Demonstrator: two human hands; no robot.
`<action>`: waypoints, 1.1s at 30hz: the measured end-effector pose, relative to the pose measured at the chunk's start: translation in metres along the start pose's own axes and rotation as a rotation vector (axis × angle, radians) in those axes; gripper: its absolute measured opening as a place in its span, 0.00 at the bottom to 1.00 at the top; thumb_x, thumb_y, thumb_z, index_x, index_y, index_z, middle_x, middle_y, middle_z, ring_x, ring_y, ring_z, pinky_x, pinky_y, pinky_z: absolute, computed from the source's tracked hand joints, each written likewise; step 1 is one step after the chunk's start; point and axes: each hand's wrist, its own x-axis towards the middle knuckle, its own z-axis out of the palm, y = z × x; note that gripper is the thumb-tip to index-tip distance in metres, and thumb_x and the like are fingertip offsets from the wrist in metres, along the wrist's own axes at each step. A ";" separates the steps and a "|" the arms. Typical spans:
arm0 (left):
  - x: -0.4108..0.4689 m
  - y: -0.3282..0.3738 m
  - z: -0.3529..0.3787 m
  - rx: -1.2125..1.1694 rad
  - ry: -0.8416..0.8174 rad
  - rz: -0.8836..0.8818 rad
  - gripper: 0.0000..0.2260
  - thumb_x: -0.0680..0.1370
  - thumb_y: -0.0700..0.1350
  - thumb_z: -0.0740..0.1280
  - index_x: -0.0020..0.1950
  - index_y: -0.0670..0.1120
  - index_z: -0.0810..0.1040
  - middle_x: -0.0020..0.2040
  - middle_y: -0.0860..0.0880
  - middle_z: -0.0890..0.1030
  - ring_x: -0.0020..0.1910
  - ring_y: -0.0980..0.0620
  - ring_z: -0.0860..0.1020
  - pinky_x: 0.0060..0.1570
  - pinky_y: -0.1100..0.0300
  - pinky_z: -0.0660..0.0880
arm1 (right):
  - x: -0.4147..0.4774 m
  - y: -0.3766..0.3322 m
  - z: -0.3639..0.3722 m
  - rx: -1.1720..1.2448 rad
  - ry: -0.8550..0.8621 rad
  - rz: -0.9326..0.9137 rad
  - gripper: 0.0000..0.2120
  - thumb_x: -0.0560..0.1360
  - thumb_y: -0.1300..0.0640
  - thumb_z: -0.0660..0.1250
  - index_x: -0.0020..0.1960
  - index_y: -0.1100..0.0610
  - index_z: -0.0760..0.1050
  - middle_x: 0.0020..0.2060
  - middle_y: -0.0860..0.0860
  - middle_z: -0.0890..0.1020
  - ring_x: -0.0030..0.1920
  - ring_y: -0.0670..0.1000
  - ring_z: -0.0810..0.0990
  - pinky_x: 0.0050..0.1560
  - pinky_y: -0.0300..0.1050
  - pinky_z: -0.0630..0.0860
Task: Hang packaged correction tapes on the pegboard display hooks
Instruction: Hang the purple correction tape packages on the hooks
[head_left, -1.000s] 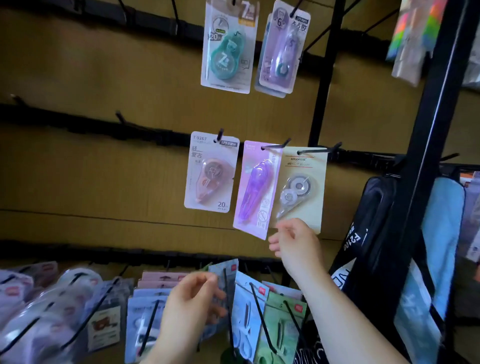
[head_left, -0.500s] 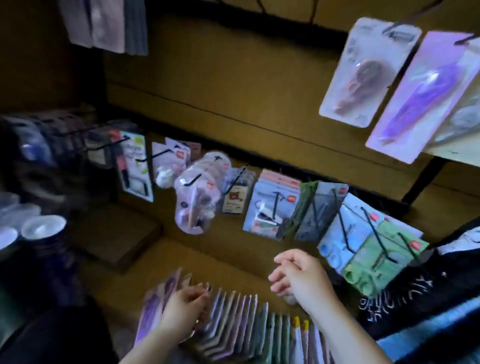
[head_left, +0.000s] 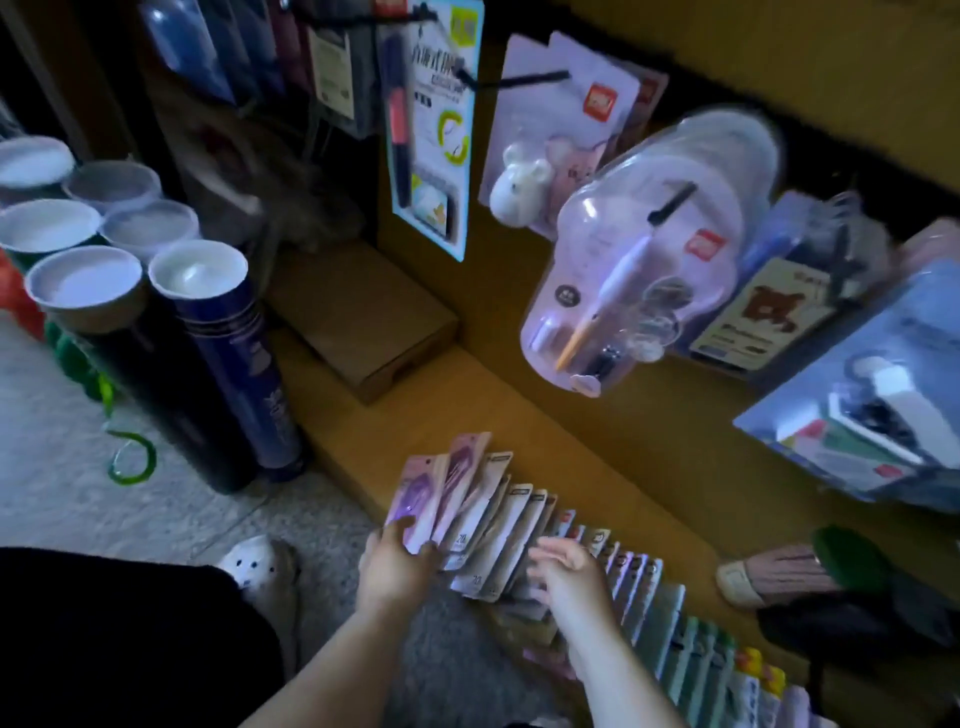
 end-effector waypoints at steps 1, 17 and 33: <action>0.008 0.001 0.002 0.000 0.013 -0.004 0.21 0.74 0.42 0.64 0.67 0.43 0.69 0.67 0.40 0.70 0.67 0.42 0.67 0.64 0.56 0.64 | 0.005 -0.001 0.005 -0.030 -0.018 -0.014 0.12 0.77 0.67 0.54 0.57 0.60 0.72 0.49 0.54 0.77 0.54 0.54 0.77 0.56 0.47 0.74; 0.093 -0.006 0.023 0.132 -0.151 0.034 0.27 0.76 0.52 0.61 0.74 0.49 0.57 0.71 0.44 0.66 0.70 0.42 0.64 0.69 0.53 0.62 | 0.064 -0.005 0.078 -0.962 -0.062 -0.196 0.29 0.79 0.54 0.51 0.75 0.50 0.41 0.76 0.51 0.45 0.76 0.53 0.41 0.74 0.51 0.41; 0.105 -0.022 0.005 -0.499 -0.219 -0.195 0.11 0.78 0.40 0.60 0.57 0.42 0.78 0.46 0.42 0.80 0.46 0.45 0.75 0.47 0.53 0.71 | 0.086 -0.040 0.101 -0.407 -0.111 -0.074 0.39 0.74 0.47 0.63 0.75 0.58 0.44 0.69 0.58 0.68 0.66 0.59 0.71 0.63 0.49 0.71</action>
